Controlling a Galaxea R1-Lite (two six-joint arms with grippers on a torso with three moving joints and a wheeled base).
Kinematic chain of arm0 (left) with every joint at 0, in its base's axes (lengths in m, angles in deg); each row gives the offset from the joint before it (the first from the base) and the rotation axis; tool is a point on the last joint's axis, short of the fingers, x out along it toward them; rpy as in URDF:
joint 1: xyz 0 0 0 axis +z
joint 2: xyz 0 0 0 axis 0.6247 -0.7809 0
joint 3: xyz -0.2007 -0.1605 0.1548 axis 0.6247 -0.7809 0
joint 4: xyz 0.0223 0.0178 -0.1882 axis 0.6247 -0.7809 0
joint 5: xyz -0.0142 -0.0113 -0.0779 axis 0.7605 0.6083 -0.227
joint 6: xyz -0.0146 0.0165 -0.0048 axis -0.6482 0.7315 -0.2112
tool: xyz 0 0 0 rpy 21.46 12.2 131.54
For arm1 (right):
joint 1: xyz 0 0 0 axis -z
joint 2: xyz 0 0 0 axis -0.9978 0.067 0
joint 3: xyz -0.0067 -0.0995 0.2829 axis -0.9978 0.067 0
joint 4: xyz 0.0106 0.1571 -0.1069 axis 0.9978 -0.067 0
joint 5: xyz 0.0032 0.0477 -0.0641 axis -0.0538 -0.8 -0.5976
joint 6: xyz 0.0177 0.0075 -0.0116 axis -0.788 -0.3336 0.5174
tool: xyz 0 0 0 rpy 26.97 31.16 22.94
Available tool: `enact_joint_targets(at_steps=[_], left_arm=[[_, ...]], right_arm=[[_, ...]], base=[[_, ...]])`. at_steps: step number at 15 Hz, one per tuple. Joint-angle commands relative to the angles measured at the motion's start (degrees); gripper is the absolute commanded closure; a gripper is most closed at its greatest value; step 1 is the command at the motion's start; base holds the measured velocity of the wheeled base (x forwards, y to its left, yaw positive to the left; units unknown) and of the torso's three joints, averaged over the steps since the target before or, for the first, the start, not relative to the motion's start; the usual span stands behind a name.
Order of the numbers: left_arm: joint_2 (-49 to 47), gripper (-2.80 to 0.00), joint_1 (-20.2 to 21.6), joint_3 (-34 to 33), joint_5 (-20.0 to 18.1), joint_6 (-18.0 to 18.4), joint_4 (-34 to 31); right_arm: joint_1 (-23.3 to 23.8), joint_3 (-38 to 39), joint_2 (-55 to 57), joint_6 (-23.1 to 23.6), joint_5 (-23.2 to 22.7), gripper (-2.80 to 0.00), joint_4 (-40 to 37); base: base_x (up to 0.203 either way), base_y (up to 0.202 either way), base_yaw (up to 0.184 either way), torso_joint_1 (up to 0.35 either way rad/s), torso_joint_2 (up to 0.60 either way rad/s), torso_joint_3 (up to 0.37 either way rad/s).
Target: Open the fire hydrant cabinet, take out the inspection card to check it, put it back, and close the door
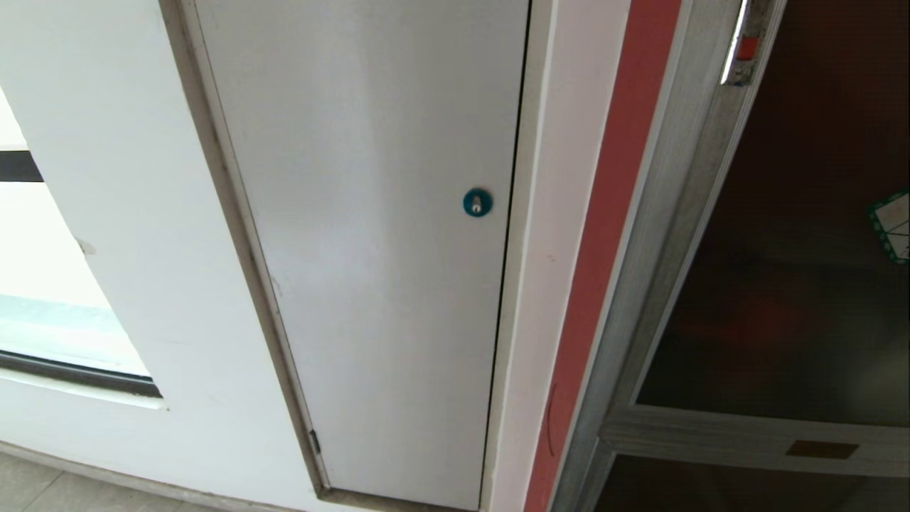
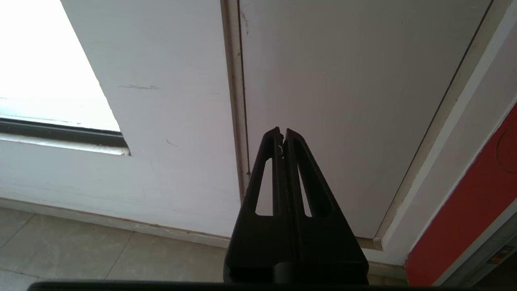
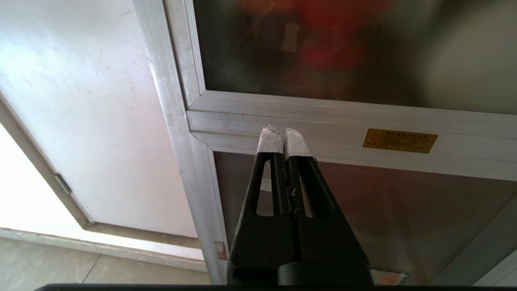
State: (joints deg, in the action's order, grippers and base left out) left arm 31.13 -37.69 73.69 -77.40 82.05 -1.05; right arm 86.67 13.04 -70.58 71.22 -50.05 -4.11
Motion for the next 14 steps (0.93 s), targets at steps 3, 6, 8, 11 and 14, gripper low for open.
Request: enact_joint_targets(at_steps=[3,6,8,11,14], left_arm=[[0.0,0.00,0.0,-0.3,0.0,0.0,0.0],[0.0,0.00,0.0,-0.3,0.0,0.0,0.0],[-0.1,0.00,0.0,-0.3,0.0,-0.1,0.0],[0.0,0.00,0.0,-0.3,0.0,0.0,0.0],[-0.1,0.00,0.0,-0.3,0.0,-0.1,0.0]], right_arm=[[-0.1,0.0,-0.2,0.0,0.0,0.00,0.0],[0.0,0.0,-0.2,0.1,0.0,0.00,0.0],[0.0,0.0,-0.2,0.1,0.0,0.00,0.0],[0.0,0.0,-0.2,0.1,0.0,0.00,0.0],[0.0,-0.8,-0.2,0.5,0.0,0.00,-0.1]], base=[[0.000,0.000,0.000,0.000,0.00,0.000],[0.000,0.000,0.000,0.000,0.00,0.000],[0.000,0.000,0.000,0.000,0.00,0.000],[0.000,0.000,0.000,0.000,0.00,0.000],[0.000,0.000,0.000,0.000,0.00,0.000]])
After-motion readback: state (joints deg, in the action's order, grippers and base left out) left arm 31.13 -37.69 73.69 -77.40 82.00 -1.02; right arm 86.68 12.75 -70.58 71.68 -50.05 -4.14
